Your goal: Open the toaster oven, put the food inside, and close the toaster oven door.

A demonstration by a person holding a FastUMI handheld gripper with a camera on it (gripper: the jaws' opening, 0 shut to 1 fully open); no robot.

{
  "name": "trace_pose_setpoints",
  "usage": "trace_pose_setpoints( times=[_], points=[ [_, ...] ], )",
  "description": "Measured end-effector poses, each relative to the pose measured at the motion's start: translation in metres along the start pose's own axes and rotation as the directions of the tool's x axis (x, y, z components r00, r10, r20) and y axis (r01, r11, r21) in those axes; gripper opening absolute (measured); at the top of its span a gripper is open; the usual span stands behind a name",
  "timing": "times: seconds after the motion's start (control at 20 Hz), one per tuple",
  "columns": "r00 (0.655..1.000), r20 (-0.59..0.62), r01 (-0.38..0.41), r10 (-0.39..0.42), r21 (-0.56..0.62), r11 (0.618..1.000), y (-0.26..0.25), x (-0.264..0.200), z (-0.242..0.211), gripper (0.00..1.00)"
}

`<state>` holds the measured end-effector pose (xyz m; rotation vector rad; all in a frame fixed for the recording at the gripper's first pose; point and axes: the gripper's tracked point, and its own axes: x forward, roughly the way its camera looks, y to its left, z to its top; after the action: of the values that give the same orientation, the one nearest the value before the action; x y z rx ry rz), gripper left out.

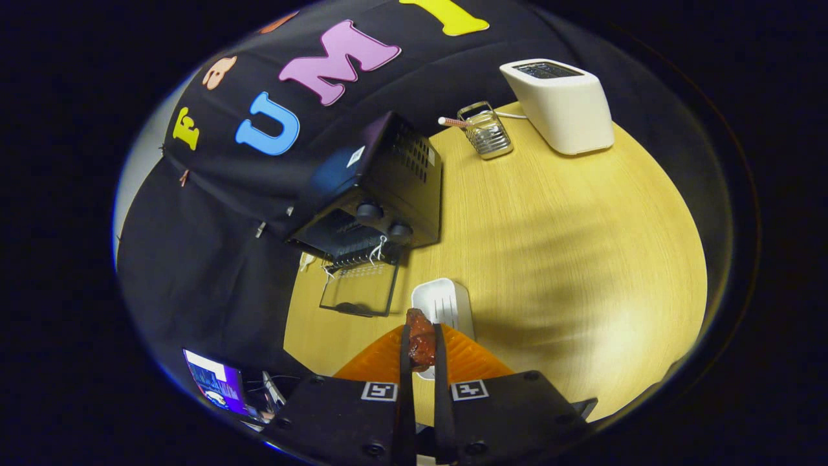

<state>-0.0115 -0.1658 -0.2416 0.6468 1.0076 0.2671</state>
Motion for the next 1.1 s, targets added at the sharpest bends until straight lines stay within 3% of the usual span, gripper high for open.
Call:
trace_pose_setpoints(
  times=[0.45,0.85,1.1],
  points=[
    [0.989,0.150,-0.035,0.015,0.129,0.991,0.097,-0.003,-0.030,0.16],
    [0.971,0.233,-0.104,0.057,0.195,0.975,0.181,0.030,-0.058,0.15],
    [0.953,0.290,-0.150,0.082,0.219,0.964,0.214,0.057,-0.048,0.15]
  ],
)
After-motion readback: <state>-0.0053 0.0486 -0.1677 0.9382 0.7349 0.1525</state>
